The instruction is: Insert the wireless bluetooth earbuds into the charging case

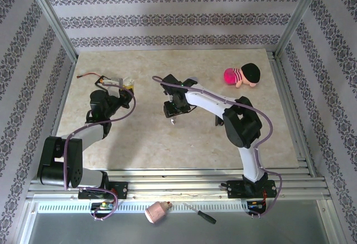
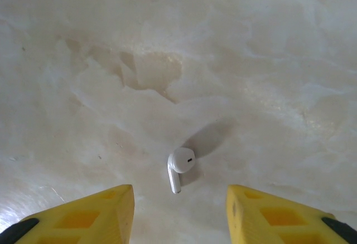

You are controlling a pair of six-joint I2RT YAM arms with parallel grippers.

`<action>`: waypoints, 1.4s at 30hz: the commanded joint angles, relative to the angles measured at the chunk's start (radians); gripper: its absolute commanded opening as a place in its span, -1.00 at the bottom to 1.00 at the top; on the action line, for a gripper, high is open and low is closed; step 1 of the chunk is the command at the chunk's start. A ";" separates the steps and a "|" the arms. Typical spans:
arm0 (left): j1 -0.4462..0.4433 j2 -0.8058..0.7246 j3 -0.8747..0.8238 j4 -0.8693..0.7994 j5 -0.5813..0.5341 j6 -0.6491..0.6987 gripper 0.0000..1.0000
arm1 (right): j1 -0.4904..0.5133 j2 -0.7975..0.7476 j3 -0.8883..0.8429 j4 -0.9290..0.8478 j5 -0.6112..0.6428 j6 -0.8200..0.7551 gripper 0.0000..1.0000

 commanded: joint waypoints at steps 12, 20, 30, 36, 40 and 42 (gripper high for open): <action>0.020 0.017 -0.019 0.046 0.046 0.026 -1.00 | 0.014 0.269 0.435 -0.427 0.006 -0.041 -0.07; 0.032 0.031 -0.019 0.081 0.071 0.011 -1.00 | 0.023 0.387 0.616 -0.535 0.028 -0.051 -0.14; 0.047 0.034 -0.027 0.094 0.070 0.017 -1.00 | 0.035 0.453 0.656 -0.579 0.032 -0.057 -0.21; 0.048 0.033 -0.027 0.097 0.074 0.013 -1.00 | 0.040 0.474 0.652 -0.580 0.033 -0.060 -0.23; 0.048 0.034 -0.028 0.098 0.079 0.012 -1.00 | 0.041 0.490 0.655 -0.577 0.041 -0.063 -0.24; 0.048 0.033 -0.029 0.101 0.081 0.012 -1.00 | 0.038 0.496 0.654 -0.573 0.038 -0.064 -0.24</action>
